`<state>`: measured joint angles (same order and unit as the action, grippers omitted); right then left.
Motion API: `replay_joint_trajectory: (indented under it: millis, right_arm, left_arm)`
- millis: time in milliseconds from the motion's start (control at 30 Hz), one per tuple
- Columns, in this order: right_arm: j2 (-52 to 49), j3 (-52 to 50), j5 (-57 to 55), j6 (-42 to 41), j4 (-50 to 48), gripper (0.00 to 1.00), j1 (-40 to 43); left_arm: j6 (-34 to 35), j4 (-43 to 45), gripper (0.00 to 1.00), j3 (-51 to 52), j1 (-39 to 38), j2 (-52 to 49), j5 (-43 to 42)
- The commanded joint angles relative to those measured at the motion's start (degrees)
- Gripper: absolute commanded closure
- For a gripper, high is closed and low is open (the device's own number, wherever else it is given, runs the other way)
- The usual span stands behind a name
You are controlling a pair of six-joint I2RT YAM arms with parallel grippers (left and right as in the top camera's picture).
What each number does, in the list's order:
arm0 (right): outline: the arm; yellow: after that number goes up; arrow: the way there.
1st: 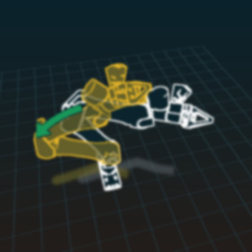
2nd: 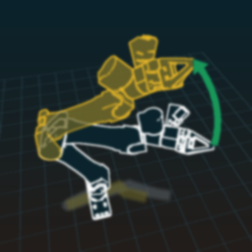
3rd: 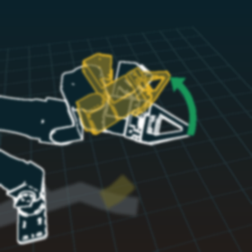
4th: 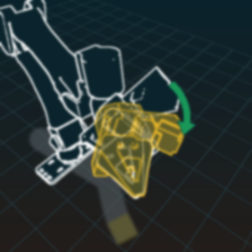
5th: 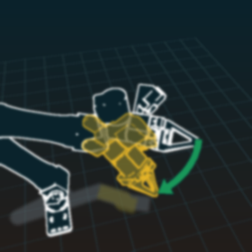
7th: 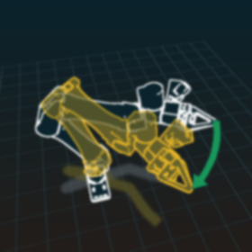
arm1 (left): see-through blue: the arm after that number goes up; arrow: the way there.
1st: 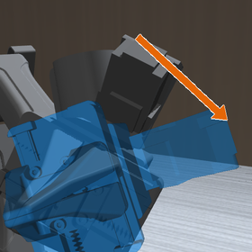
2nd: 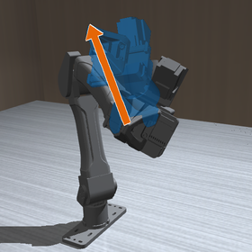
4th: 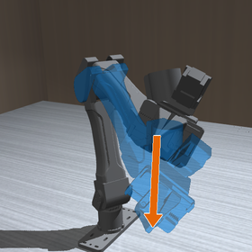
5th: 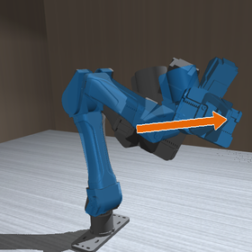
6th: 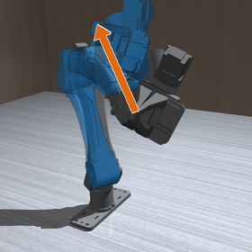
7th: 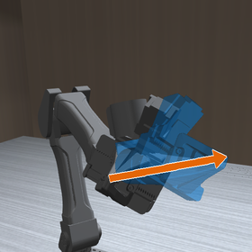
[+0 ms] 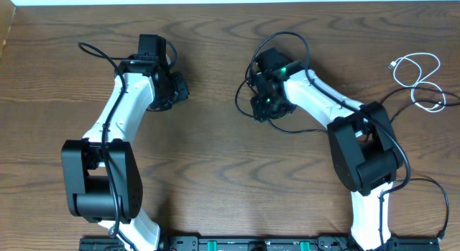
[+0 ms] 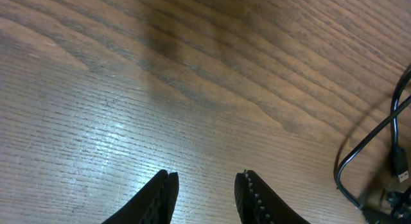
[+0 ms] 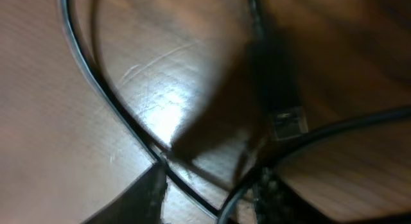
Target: Untangle cables
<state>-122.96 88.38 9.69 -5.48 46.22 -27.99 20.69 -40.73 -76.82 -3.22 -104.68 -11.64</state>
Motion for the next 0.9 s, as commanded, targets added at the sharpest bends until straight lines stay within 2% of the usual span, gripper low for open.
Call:
replay_joint_trajectory:
  millis: [0, 67, 433, 700, 867]
  right_arm:
    - [-0.2, -0.1, -7.0, -5.7, -0.3, 0.73, -0.8]
    - [-0.2, -0.1, -7.0, -6.5, -0.3, 0.99, -0.8]
    - [10.5, 11.2, -5.0, -4.7, 9.9, 0.99, 2.7]
    - [21.4, 12.0, -18.5, -4.8, 16.3, 0.99, 9.9]
    - [21.7, 11.8, -24.2, -5.8, 23.5, 0.99, 18.4]
  left_arm:
    - [-0.7, -0.3, 0.65, -0.3, -0.1, -0.2, 0.8]
    - [-0.7, -0.3, 0.65, -0.3, -0.1, -0.2, 0.8]
    - [-0.7, -0.4, 0.65, -0.3, -0.1, -0.2, 0.8]
    - [-0.7, -0.3, 0.65, -0.3, -0.1, -0.2, 0.8]
    - [-0.7, -0.4, 0.65, -0.3, -0.1, -0.2, 0.8]
